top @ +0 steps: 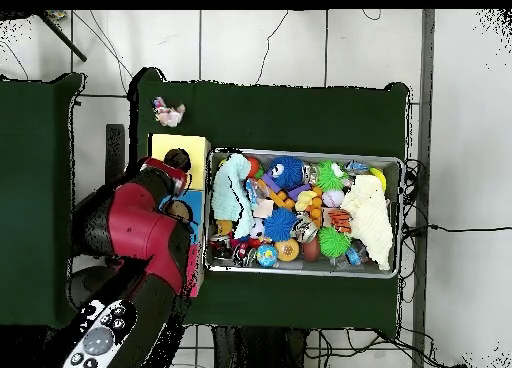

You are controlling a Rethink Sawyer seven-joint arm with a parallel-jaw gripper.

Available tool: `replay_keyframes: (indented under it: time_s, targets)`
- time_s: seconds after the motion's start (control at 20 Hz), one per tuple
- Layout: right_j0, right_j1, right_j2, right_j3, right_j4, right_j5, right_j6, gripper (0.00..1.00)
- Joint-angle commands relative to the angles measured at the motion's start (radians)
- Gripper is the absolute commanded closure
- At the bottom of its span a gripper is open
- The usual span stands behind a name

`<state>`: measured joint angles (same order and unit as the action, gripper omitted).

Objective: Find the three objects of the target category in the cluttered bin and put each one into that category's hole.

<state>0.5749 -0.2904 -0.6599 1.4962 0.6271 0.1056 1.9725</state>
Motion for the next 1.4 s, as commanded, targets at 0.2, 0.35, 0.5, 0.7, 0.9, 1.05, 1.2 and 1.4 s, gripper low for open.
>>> replay_keyframes:
  time_s: [0.2,0.35,0.5,0.7,0.9,1.05,1.2,1.4]
  targets:
    - [-0.072,-0.14,0.259,0.215,-0.082,0.079,0.099,1.0]
    - [-0.091,-0.163,0.281,0.235,-0.096,0.079,0.093,1.0]
    - [-0.097,-0.172,0.289,0.236,-0.108,0.087,0.102,1.0]
    - [-0.104,-0.182,0.297,0.235,-0.126,0.103,0.106,1.0]
    - [-0.119,-0.195,0.311,0.233,-0.144,0.12,0.101,1.0]
    - [-0.131,-0.215,0.324,0.234,-0.165,0.14,0.086,1.0]
    - [-0.133,-0.252,0.326,0.238,-0.196,0.174,0.062,1.0]
    - [-0.187,-0.303,0.396,0.278,-0.226,0.184,0.034,1.0]
